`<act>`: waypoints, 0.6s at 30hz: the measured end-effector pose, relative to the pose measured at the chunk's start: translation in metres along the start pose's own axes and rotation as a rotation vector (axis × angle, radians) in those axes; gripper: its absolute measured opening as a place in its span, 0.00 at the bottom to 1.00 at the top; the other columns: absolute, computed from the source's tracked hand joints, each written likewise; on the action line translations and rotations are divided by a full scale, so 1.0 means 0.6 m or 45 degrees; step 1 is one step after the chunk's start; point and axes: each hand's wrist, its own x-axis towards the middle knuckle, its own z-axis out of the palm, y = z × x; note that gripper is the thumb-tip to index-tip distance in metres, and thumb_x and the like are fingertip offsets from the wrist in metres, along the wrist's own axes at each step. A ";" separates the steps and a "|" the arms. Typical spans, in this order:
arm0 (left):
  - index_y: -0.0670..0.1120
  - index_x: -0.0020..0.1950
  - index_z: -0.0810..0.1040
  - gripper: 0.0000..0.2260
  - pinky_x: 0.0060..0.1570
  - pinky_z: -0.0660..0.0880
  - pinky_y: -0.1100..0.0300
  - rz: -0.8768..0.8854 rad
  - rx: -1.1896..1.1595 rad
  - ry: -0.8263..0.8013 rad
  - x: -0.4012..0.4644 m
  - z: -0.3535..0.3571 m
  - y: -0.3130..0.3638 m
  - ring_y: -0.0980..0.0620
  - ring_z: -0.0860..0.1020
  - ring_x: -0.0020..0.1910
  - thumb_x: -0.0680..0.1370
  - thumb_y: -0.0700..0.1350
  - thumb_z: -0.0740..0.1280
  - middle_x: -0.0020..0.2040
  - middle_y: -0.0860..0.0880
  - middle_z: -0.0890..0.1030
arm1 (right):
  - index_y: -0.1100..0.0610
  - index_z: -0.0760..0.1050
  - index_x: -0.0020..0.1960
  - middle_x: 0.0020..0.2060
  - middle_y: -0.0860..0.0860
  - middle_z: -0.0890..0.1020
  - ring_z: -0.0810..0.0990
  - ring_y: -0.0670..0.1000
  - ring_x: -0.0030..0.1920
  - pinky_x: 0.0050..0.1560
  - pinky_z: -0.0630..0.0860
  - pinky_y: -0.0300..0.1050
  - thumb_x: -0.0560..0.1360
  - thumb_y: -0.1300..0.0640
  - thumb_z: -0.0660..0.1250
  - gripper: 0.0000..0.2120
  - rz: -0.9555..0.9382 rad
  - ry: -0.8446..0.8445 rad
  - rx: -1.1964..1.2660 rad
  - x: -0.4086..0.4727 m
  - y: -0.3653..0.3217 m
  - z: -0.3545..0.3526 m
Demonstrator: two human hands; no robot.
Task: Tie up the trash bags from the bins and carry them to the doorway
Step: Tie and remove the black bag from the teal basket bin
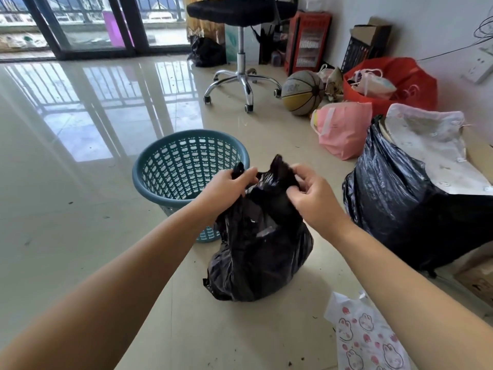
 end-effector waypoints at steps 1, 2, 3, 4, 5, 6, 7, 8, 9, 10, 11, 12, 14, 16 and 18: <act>0.46 0.32 0.75 0.21 0.34 0.72 0.62 -0.055 -0.054 -0.051 -0.002 0.006 0.004 0.53 0.75 0.29 0.76 0.60 0.62 0.30 0.48 0.75 | 0.46 0.78 0.52 0.48 0.53 0.83 0.81 0.51 0.45 0.51 0.78 0.46 0.72 0.70 0.58 0.22 -0.052 -0.105 -0.086 -0.007 -0.003 0.005; 0.44 0.34 0.75 0.23 0.36 0.74 0.61 -0.097 -0.138 -0.091 -0.001 0.011 0.008 0.53 0.76 0.30 0.74 0.63 0.63 0.31 0.48 0.75 | 0.51 0.78 0.56 0.54 0.52 0.82 0.80 0.49 0.52 0.57 0.76 0.42 0.71 0.72 0.57 0.23 -0.132 -0.197 -0.237 -0.013 -0.004 0.010; 0.43 0.37 0.76 0.24 0.41 0.76 0.58 -0.120 -0.224 -0.122 0.000 0.012 0.010 0.52 0.77 0.33 0.73 0.64 0.65 0.32 0.47 0.76 | 0.56 0.78 0.57 0.57 0.50 0.80 0.78 0.45 0.55 0.58 0.74 0.37 0.70 0.72 0.58 0.21 -0.206 -0.266 -0.388 -0.017 -0.005 0.013; 0.43 0.39 0.78 0.22 0.46 0.77 0.55 -0.126 -0.293 -0.155 0.000 0.011 0.013 0.50 0.79 0.36 0.71 0.63 0.67 0.34 0.46 0.78 | 0.59 0.78 0.55 0.56 0.48 0.78 0.77 0.42 0.53 0.56 0.72 0.32 0.69 0.72 0.58 0.19 -0.242 -0.318 -0.478 -0.020 -0.005 0.013; 0.43 0.40 0.80 0.18 0.49 0.78 0.54 -0.120 -0.341 -0.193 -0.001 0.009 0.016 0.49 0.80 0.39 0.72 0.59 0.70 0.35 0.46 0.79 | 0.58 0.77 0.54 0.53 0.47 0.78 0.76 0.41 0.50 0.52 0.71 0.30 0.70 0.71 0.59 0.18 -0.218 -0.359 -0.511 -0.023 -0.005 0.012; 0.45 0.38 0.82 0.12 0.50 0.78 0.53 -0.095 -0.366 -0.228 0.001 0.007 0.016 0.49 0.80 0.39 0.73 0.54 0.71 0.35 0.47 0.80 | 0.56 0.77 0.54 0.50 0.46 0.78 0.76 0.42 0.48 0.50 0.71 0.31 0.71 0.69 0.60 0.16 -0.155 -0.396 -0.517 -0.025 -0.006 0.009; 0.47 0.36 0.81 0.09 0.47 0.79 0.55 -0.055 -0.358 -0.249 0.000 0.006 0.018 0.51 0.80 0.37 0.74 0.49 0.71 0.32 0.49 0.80 | 0.53 0.77 0.53 0.48 0.46 0.79 0.76 0.43 0.47 0.49 0.72 0.34 0.72 0.66 0.61 0.14 -0.082 -0.439 -0.529 -0.027 -0.006 0.006; 0.47 0.35 0.81 0.08 0.42 0.79 0.59 -0.023 -0.338 -0.248 -0.002 0.007 0.021 0.54 0.79 0.33 0.74 0.45 0.70 0.29 0.52 0.79 | 0.50 0.76 0.52 0.47 0.46 0.80 0.77 0.45 0.48 0.50 0.73 0.37 0.73 0.63 0.62 0.12 -0.012 -0.487 -0.548 -0.027 -0.006 0.001; 0.46 0.36 0.80 0.07 0.36 0.77 0.63 -0.003 -0.326 -0.226 -0.004 0.008 0.025 0.57 0.78 0.29 0.75 0.44 0.70 0.26 0.54 0.78 | 0.49 0.76 0.52 0.47 0.46 0.80 0.77 0.45 0.49 0.51 0.73 0.39 0.74 0.60 0.62 0.10 0.034 -0.536 -0.587 -0.028 -0.006 -0.004; 0.45 0.38 0.80 0.06 0.32 0.75 0.66 0.009 -0.317 -0.190 -0.006 0.010 0.030 0.58 0.77 0.27 0.75 0.43 0.69 0.24 0.55 0.77 | 0.47 0.75 0.52 0.47 0.45 0.80 0.78 0.44 0.50 0.52 0.72 0.40 0.75 0.57 0.63 0.08 0.056 -0.572 -0.623 -0.028 -0.007 -0.008; 0.44 0.39 0.81 0.06 0.30 0.75 0.67 0.018 -0.287 -0.140 -0.006 0.011 0.036 0.58 0.77 0.26 0.76 0.44 0.69 0.24 0.55 0.78 | 0.47 0.75 0.54 0.48 0.45 0.80 0.78 0.44 0.50 0.52 0.71 0.39 0.76 0.55 0.63 0.08 0.066 -0.575 -0.654 -0.027 -0.010 -0.012; 0.44 0.40 0.81 0.08 0.30 0.75 0.67 0.027 -0.210 -0.080 -0.006 0.013 0.040 0.57 0.77 0.28 0.76 0.46 0.68 0.26 0.54 0.79 | 0.47 0.75 0.57 0.50 0.45 0.80 0.78 0.44 0.51 0.51 0.70 0.36 0.76 0.54 0.64 0.10 0.065 -0.538 -0.673 -0.025 -0.012 -0.016; 0.43 0.42 0.82 0.15 0.34 0.76 0.64 0.035 0.051 -0.010 -0.006 0.017 0.045 0.54 0.78 0.31 0.77 0.54 0.66 0.32 0.50 0.80 | 0.48 0.74 0.63 0.56 0.43 0.77 0.76 0.43 0.56 0.53 0.67 0.26 0.77 0.55 0.64 0.15 0.009 -0.447 -0.668 -0.022 -0.020 -0.021; 0.43 0.40 0.81 0.21 0.35 0.75 0.62 -0.023 0.272 -0.052 -0.006 0.022 0.038 0.53 0.79 0.33 0.76 0.61 0.63 0.33 0.48 0.80 | 0.50 0.74 0.64 0.60 0.41 0.75 0.73 0.38 0.59 0.56 0.65 0.21 0.76 0.61 0.64 0.17 -0.058 -0.488 -0.632 -0.023 -0.030 -0.017; 0.45 0.40 0.81 0.22 0.41 0.78 0.59 -0.123 0.387 -0.177 -0.002 0.024 0.020 0.51 0.81 0.37 0.74 0.63 0.64 0.37 0.47 0.82 | 0.51 0.75 0.63 0.55 0.40 0.77 0.75 0.31 0.51 0.55 0.69 0.26 0.75 0.63 0.62 0.18 0.018 -0.634 -0.586 -0.031 -0.033 -0.007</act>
